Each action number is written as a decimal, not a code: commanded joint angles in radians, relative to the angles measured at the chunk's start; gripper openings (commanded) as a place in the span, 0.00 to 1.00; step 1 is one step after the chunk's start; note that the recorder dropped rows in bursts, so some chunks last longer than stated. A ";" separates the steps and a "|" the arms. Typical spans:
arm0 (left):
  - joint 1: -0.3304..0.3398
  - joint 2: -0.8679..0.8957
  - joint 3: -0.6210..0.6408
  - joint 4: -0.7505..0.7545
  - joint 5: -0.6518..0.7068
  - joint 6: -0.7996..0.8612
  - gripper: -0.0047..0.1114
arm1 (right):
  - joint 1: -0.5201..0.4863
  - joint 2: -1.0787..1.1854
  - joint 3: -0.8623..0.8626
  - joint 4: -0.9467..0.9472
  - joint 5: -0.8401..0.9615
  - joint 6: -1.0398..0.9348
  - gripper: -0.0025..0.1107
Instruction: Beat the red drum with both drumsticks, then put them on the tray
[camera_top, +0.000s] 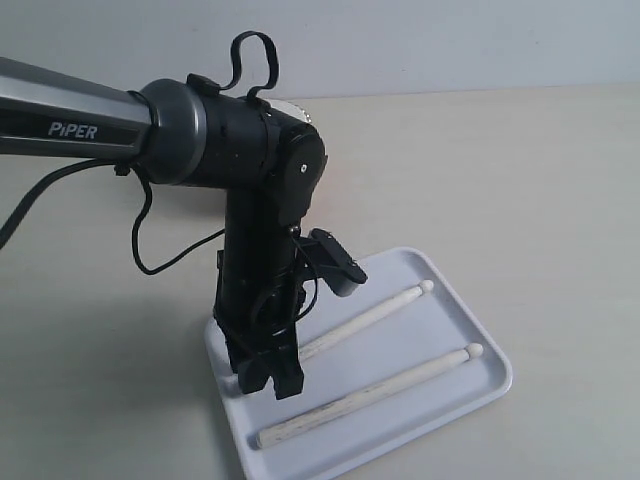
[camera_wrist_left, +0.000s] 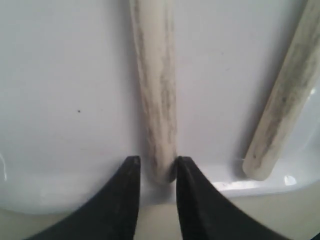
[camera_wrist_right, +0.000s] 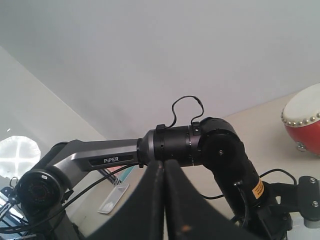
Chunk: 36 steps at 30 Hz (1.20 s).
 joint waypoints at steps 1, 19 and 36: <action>-0.002 -0.018 0.003 0.006 0.002 0.003 0.26 | 0.001 0.002 0.004 -0.003 -0.001 -0.012 0.02; 0.066 -1.077 0.557 -0.164 -0.711 -0.180 0.04 | 0.001 0.676 -0.322 -0.071 -0.416 -0.465 0.02; 0.066 -1.934 0.938 -0.166 -0.801 -0.209 0.04 | 0.001 0.942 -0.323 -0.156 -0.351 -0.369 0.02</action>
